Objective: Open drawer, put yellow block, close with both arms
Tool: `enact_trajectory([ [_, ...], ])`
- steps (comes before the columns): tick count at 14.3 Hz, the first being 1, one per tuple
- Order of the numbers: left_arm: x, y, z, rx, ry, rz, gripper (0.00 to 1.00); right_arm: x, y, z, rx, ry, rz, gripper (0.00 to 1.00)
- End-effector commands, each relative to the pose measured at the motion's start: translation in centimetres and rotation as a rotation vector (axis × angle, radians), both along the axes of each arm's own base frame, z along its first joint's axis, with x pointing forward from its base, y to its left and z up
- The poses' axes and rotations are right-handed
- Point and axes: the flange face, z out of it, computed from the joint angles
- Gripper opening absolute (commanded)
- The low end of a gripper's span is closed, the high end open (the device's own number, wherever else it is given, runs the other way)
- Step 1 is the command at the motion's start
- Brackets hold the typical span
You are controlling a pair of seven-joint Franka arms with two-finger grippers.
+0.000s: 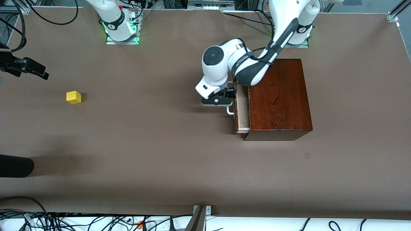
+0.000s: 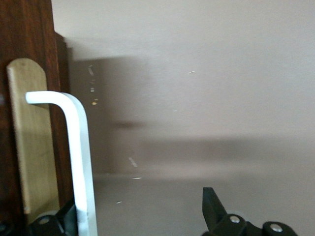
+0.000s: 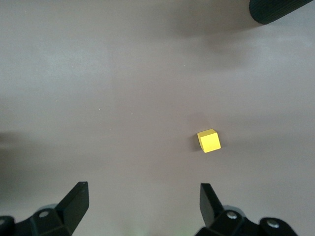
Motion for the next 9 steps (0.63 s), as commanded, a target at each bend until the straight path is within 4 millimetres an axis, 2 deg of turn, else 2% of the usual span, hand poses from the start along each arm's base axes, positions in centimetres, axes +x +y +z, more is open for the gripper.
enact_trajectory([
  [1, 0.5, -3.1, 0.7, -0.055, -0.011, 0.037, 1.00, -0.6, 0.0, 0.7, 0.015, -0.008, -0.006, 1.00],
  [4, -0.4, -4.3, 0.3, -0.066, 0.004, 0.029, 1.00, -0.6, 0.0, 0.7, 0.015, -0.008, -0.006, 1.00],
  [6, -0.2, -4.5, 0.8, -0.073, -0.004, 0.029, 1.00, -0.6, 0.0, 0.7, 0.015, -0.008, -0.006, 1.00],
  [9, 0.2, -4.1, 2.7, -0.077, -0.022, 0.030, 1.00, -0.5, 0.0, 0.7, 0.013, -0.010, -0.006, 1.00],
])
